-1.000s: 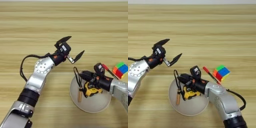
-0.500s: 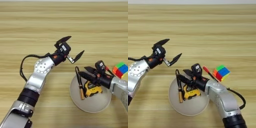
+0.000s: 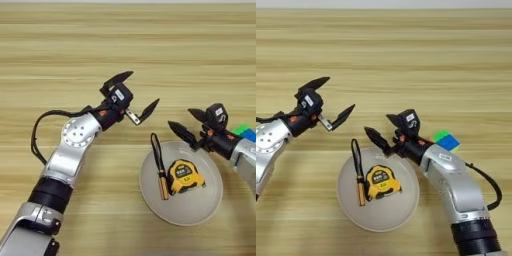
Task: Move the objects on the table
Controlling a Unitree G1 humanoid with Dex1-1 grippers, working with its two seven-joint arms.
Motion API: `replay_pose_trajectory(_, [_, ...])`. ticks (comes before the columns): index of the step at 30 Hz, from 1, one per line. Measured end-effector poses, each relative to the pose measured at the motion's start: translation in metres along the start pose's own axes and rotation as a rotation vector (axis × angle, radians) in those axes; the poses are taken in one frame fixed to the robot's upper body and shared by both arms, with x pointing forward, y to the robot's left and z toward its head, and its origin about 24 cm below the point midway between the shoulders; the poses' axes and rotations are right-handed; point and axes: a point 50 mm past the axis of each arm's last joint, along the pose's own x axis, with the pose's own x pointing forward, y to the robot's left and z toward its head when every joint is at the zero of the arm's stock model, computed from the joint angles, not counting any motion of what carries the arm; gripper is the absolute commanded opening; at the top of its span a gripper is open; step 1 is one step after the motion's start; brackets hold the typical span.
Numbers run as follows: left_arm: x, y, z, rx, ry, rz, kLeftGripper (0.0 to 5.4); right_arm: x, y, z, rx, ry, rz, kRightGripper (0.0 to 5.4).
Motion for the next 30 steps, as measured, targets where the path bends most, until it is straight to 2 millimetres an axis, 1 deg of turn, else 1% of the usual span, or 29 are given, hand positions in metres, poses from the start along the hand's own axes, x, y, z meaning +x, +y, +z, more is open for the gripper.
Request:
replay_pose_trajectory(1, [0.000, 0.000, 0.000, 0.000, 0.000, 0.003, 5.40, -0.002, -0.004, 0.003, -0.013, -0.007, -0.013, 4.87])
replay_pose_trajectory(3, [-0.002, 0.001, 0.000, -0.001, 0.000, 0.013, 5.40, -0.006, -0.011, 0.011, -0.037, -0.022, -0.037, 5.17])
replay_pose_trajectory(5, [-0.004, 0.002, -0.001, -0.004, 0.002, 0.027, 5.40, -0.009, -0.016, 0.020, -0.066, -0.045, -0.053, 5.35])
replay_pose_trajectory(9, [-0.010, 0.004, -0.006, -0.015, 0.021, 0.063, 5.40, -0.016, -0.027, 0.032, -0.105, -0.071, -0.091, 5.39])
replay_pose_trajectory(13, [-0.015, 0.009, -0.007, -0.016, 0.022, 0.105, 5.40, -0.024, -0.037, 0.037, -0.134, -0.072, -0.128, 5.39])
replay_pose_trajectory(20, [-0.024, 0.018, -0.010, -0.024, 0.034, 0.209, 5.40, -0.035, -0.055, 0.042, -0.177, -0.071, -0.186, 5.39])
replay_pose_trajectory(30, [-0.038, 0.025, -0.020, -0.028, 0.067, 0.305, 5.40, -0.050, -0.083, 0.032, -0.174, 0.016, -0.271, 5.39])
